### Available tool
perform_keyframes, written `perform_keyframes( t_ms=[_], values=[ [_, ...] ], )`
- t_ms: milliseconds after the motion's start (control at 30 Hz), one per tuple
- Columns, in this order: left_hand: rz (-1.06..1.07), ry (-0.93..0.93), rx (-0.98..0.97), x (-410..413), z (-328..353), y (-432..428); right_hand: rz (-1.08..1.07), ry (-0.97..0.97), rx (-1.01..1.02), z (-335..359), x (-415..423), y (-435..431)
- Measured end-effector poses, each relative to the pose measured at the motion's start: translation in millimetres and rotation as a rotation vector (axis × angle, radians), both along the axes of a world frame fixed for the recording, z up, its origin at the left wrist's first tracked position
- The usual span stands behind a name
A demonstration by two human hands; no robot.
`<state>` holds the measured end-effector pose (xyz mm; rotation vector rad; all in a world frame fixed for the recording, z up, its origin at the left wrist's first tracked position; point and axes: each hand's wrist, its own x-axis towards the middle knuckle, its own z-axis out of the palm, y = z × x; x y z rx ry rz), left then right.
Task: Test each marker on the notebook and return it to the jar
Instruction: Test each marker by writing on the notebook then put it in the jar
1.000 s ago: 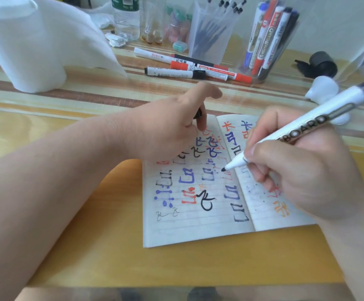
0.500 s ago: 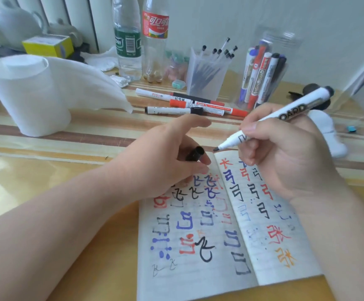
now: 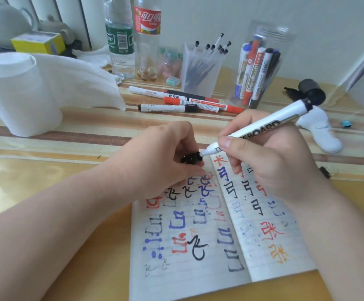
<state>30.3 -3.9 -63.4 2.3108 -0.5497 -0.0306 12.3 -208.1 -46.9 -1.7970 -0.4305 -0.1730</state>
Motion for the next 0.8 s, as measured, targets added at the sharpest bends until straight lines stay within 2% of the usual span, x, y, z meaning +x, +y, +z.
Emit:
perform_keyframes(
  t_ms=[100, 200, 367, 467, 633, 800],
  values=[
    [0.024, -0.006, -0.029, -0.3, -0.7, 1.2, 0.021, -0.028, -0.027, 1.5, -2.2, -2.2],
    [-0.04, 0.015, -0.09, -1.0, -1.6, 3.3, 0.044, -0.002, -0.016, 2.6, -2.8, -5.9],
    [-0.13, 0.021, -0.074, -3.3, -0.9, 5.4, 0.042, 0.052, -0.039, 1.9, 0.6, -11.7],
    [-0.167, -0.04, -0.064, -4.3, -0.2, 4.4, 0.067, 0.096, -0.046, -0.4, 0.8, -10.7],
    [-0.111, -0.15, -0.096, -3.7, -6.2, 4.8, 0.112, 0.136, -0.063, -0.7, -1.9, -10.6],
    [-0.094, -0.225, -0.094, -5.9, -8.2, 1.6, 0.08, 0.159, -0.021, -4.1, 0.0, -4.1]
  ],
)
